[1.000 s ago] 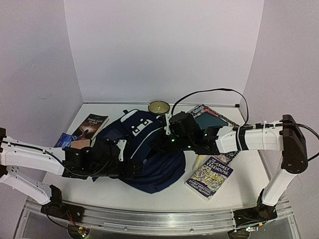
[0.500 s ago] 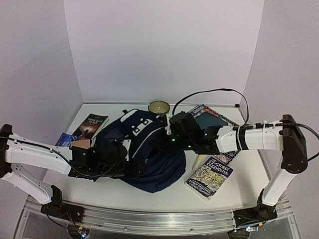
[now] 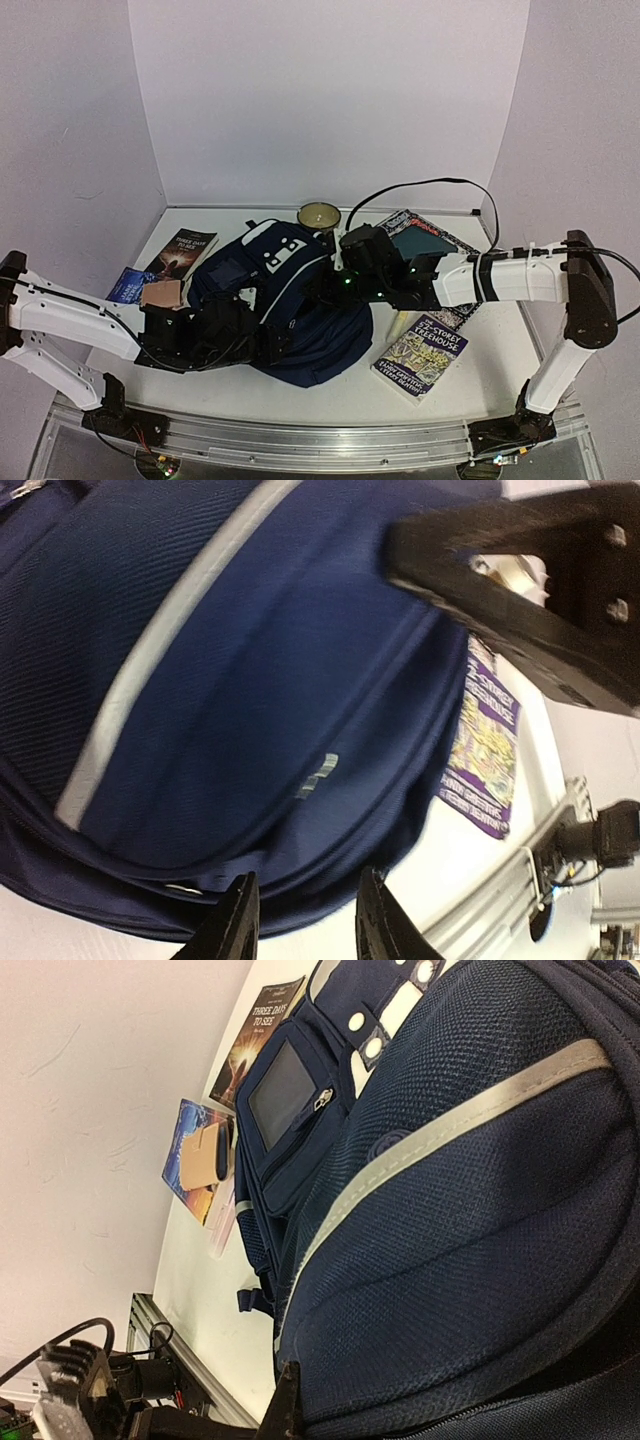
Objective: Pack the student bag
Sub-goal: Pick up the upper front pocket of the student bag.
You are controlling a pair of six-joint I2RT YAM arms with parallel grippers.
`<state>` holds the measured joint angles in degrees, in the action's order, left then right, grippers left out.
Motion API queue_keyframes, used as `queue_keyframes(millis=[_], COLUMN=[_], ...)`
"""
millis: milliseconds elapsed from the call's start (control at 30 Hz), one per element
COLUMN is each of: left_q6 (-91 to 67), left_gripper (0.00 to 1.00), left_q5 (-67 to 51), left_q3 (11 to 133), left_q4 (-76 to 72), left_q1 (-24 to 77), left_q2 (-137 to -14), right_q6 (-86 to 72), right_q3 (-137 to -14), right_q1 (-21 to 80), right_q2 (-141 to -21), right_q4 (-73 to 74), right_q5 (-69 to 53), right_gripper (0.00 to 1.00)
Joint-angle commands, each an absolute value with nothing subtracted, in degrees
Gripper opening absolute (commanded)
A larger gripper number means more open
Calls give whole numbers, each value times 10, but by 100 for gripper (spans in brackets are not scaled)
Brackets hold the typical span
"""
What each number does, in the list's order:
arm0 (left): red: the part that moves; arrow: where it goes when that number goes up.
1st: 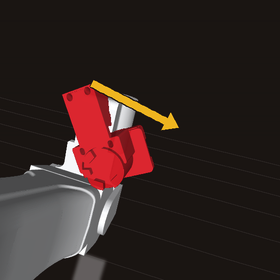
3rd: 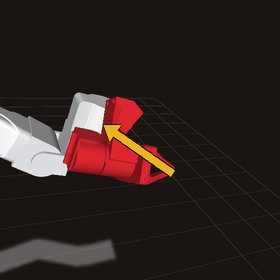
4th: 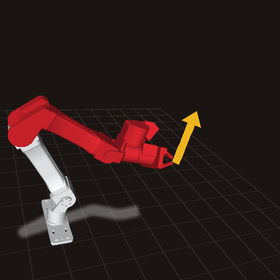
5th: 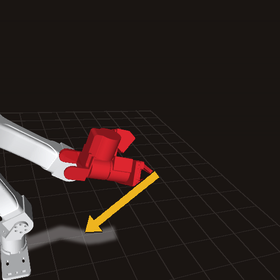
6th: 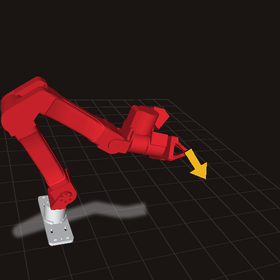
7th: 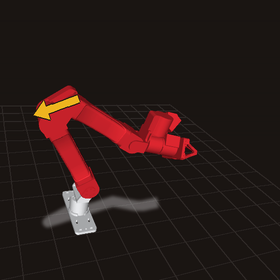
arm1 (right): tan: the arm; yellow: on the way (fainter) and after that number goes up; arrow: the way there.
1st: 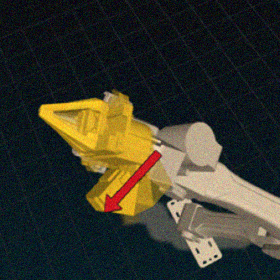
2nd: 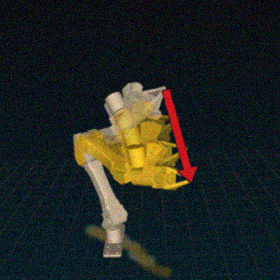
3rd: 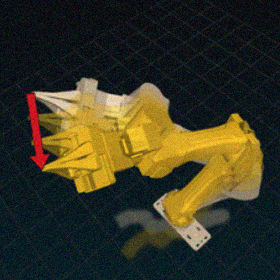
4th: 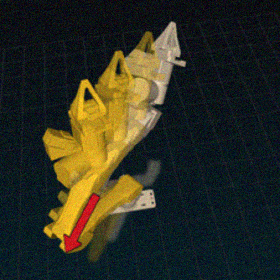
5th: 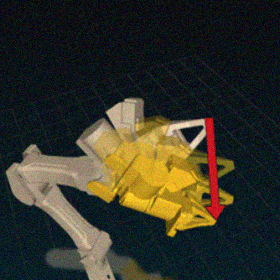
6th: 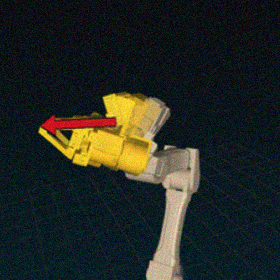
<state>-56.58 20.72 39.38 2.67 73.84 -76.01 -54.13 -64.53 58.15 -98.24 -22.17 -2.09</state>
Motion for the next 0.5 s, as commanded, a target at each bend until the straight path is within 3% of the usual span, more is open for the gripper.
queue_keyframes(millis=[0,467], left_q6=[-580,-556], left_gripper=[34,30], left_q5=[249,251], left_q3=[386,417], left_q4=[16,-48], left_q1=[739,739], left_q2=[-747,-832], right_q6=[-540,-549], right_q3=[-678,-683], right_q1=[582,582], right_q2=[-949,-959], right_q4=[-272,-273], right_q5=[-5,-25], right_gripper=[0,0])
